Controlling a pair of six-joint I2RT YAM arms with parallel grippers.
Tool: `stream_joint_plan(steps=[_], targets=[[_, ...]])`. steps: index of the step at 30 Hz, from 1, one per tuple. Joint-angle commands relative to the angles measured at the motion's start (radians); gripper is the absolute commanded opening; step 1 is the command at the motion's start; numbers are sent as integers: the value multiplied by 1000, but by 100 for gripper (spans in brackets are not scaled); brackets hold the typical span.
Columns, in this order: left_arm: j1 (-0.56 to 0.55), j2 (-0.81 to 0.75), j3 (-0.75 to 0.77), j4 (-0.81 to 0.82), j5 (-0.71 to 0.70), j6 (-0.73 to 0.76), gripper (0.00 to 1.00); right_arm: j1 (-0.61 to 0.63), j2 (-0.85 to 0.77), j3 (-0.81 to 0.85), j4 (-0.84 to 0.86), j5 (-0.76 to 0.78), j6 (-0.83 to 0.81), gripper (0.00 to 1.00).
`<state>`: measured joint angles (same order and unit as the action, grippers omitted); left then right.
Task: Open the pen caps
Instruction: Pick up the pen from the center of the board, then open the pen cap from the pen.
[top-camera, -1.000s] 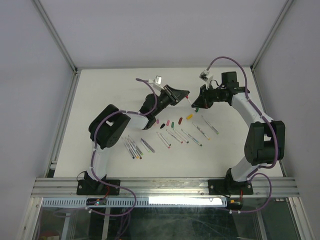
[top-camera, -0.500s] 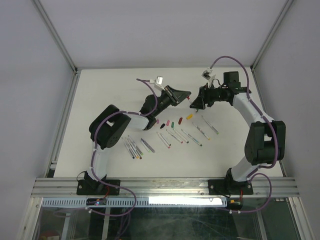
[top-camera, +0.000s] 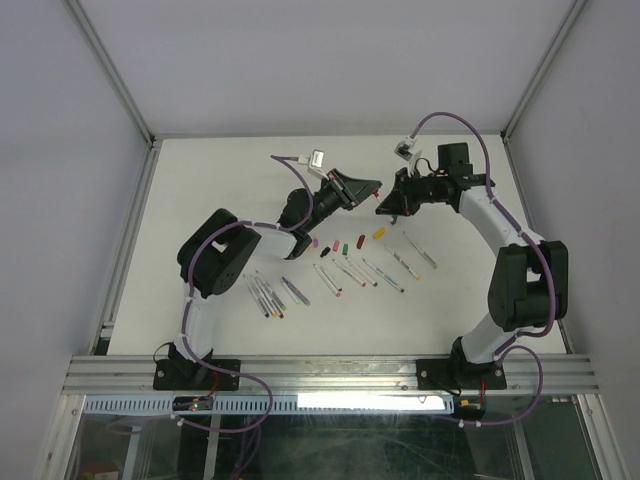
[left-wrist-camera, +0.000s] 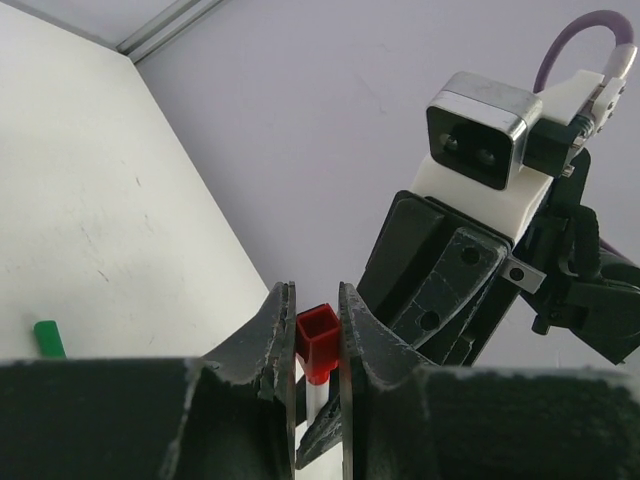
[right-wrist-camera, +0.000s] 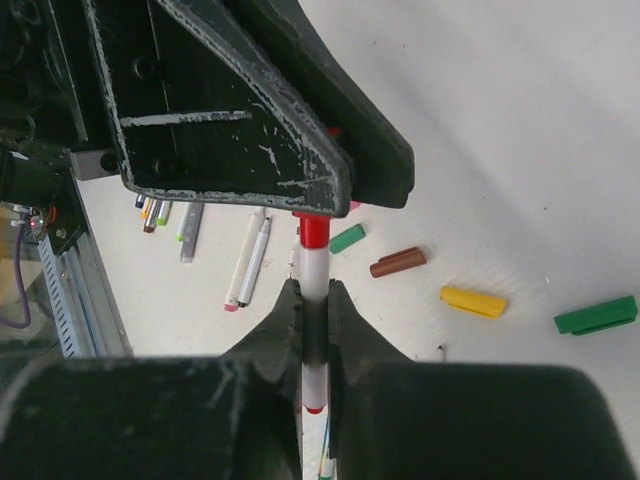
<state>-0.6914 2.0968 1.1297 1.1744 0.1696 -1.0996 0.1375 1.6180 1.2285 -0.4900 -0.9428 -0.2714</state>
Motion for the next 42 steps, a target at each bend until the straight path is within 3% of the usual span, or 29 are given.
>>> stream_joint_plan(steps=[1,7,11,18,22,30,36,42], targets=[[92,-33,70,111,-37,39,0,5,-30,6,-24,17,-41,0],[255,-103,193,-40,-213,117,0,5,-28,6,-52,2,-52,0],[335,-125,224,-84,-216,81,0,5,-32,3,-58,-5,-58,0],[370,-222,122,-67,-184,94,0,2,-43,5,-64,50,-64,0],[369,-270,35,-100,-63,74,0,-15,-46,3,-94,213,-110,0],[344,-359,-208,-140,15,-30,0,-81,4,-3,-157,498,-173,4],[227,-358,-290,-178,10,7,0,-177,125,43,-241,523,-194,10],[94,-310,-223,-346,-67,69,0,-194,181,39,-230,569,-212,13]])
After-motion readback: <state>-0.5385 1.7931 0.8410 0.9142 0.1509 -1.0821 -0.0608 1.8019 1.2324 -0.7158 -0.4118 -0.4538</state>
